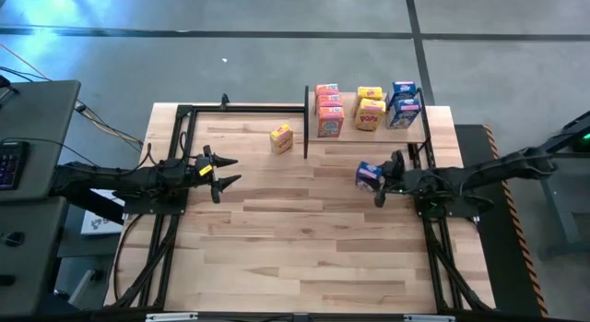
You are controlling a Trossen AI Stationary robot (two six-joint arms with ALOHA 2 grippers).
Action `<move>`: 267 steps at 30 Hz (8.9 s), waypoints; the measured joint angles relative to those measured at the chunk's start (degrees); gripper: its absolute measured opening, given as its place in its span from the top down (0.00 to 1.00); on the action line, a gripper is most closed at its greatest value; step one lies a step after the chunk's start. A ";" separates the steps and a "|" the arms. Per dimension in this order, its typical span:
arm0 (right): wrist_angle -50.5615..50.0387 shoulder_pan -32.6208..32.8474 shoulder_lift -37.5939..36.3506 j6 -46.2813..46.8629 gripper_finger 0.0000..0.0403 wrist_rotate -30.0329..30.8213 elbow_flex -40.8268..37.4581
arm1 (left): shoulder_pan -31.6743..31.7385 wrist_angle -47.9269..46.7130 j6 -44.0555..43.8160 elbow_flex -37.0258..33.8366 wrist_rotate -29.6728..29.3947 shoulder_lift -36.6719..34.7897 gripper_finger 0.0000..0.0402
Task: Stack cereal on shelf
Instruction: Put the blue cereal box on the shelf aligned with the other blue cereal boxes
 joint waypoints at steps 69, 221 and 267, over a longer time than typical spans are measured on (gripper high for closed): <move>-14.79 0.00 2.16 6.11 0.34 -1.72 14.32 | 0.00 0.00 0.01 0.00 0.00 0.00 0.40; -91.23 -41.75 35.17 -35.20 0.61 -15.03 75.76 | 0.01 0.00 0.01 0.00 -0.01 0.01 0.40; -91.24 -42.66 36.20 -37.12 0.47 -8.81 75.76 | 0.00 -0.01 -0.01 0.00 0.01 0.02 0.40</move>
